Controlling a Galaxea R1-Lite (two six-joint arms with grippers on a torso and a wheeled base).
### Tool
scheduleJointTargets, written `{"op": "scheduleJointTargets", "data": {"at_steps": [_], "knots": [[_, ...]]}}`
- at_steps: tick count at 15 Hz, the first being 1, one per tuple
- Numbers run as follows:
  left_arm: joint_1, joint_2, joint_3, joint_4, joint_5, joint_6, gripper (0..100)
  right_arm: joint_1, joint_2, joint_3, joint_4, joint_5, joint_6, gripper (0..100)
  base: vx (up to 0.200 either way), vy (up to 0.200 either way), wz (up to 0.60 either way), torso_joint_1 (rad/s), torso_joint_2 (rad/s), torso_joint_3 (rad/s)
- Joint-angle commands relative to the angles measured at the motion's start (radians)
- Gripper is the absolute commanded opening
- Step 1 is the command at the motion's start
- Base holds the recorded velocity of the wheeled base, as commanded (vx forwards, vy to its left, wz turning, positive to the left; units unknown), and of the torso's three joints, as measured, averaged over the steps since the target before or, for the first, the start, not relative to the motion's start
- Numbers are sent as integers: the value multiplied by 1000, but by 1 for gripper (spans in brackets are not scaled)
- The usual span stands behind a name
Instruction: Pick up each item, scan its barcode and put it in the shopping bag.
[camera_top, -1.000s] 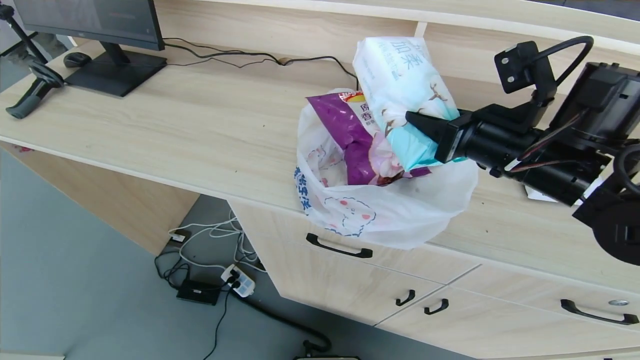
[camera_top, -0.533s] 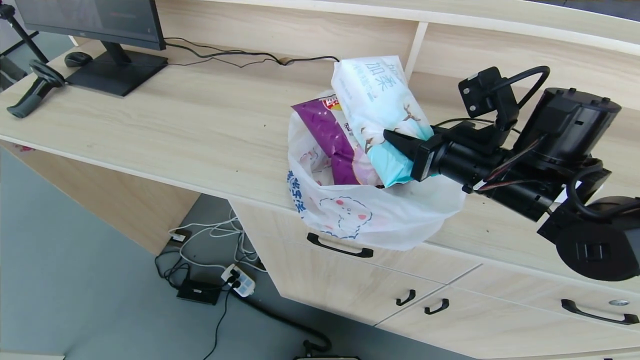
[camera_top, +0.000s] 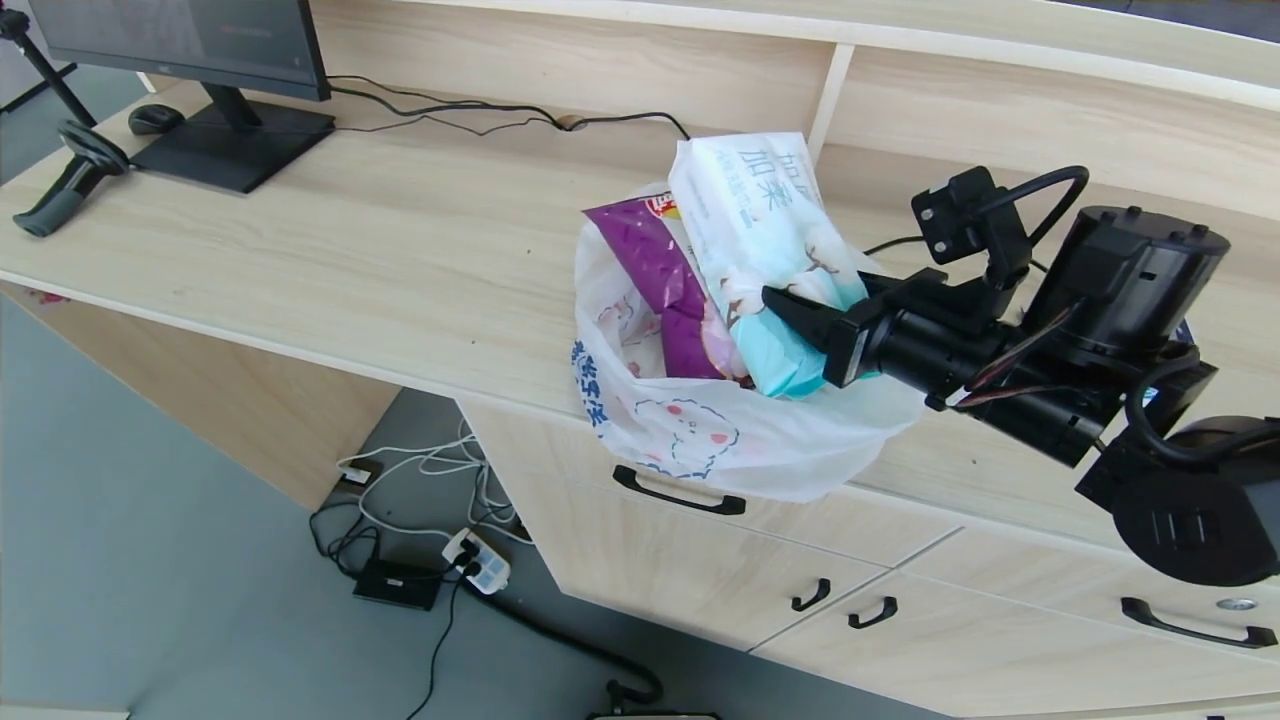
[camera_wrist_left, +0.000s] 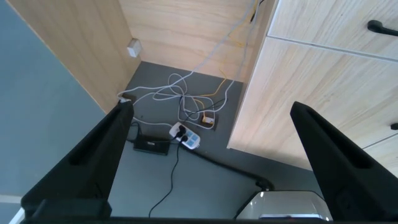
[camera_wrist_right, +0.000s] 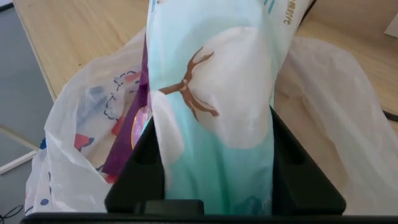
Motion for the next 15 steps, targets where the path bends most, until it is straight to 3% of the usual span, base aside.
{"op": "scheduleJointTargets", "data": {"at_steps": [1,5,15], "knots": [[0,1,0,0,0,0,100,0,-4,-3,-4,1,1,100,0,0,0,0,0,0],[0,1,0,0,0,0,100,-62,-84,40,-4,1,-1,100,0,0,0,0,0,0],[-1,0,0,0,0,-2,100,-99,-323,290,-6,-2,8,100,0,0,0,0,0,0]]}}
